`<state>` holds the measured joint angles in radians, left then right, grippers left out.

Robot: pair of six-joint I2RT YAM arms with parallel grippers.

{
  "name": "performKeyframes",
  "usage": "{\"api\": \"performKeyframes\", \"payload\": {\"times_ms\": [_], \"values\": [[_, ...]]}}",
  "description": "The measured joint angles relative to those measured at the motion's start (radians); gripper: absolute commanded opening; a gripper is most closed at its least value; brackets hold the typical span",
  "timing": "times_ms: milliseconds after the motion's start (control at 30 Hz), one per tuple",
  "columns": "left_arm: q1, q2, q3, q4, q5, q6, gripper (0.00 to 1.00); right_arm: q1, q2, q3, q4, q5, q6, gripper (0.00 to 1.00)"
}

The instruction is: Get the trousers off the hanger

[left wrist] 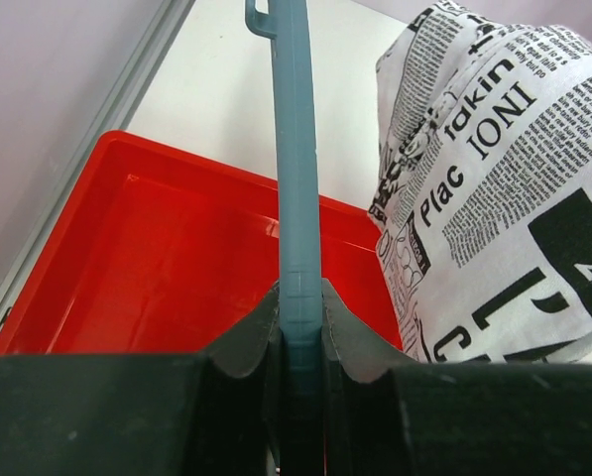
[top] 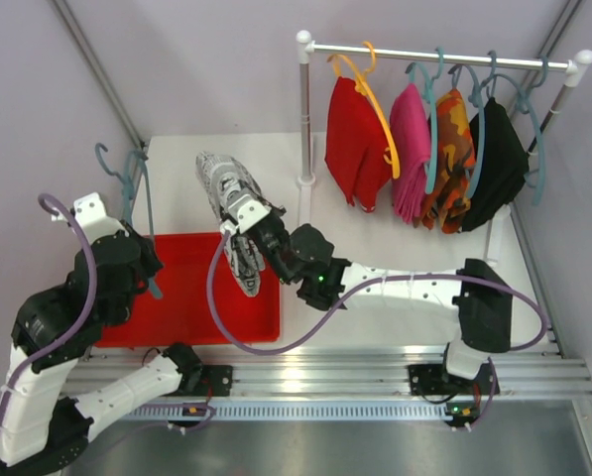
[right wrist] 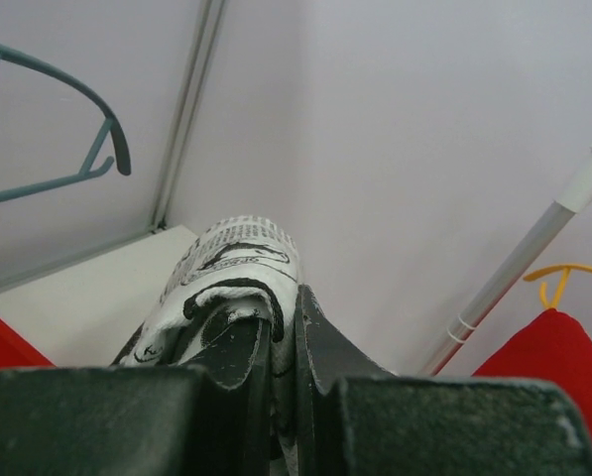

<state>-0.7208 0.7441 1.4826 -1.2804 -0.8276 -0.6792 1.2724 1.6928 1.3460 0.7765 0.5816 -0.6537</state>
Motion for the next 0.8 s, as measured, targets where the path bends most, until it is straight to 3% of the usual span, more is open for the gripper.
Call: {"api": "performKeyframes", "payload": {"times_ms": [500,800], "values": [[0.000,-0.021,-0.013,0.000,-0.011,-0.003,0.00,0.029,0.030,-0.008,-0.022,0.107,-0.134,0.00],[0.000,-0.055,-0.019,-0.010,-0.010,-0.021,0.00,0.127,0.205,-0.013,0.045,0.164,-0.256,0.00]]}}
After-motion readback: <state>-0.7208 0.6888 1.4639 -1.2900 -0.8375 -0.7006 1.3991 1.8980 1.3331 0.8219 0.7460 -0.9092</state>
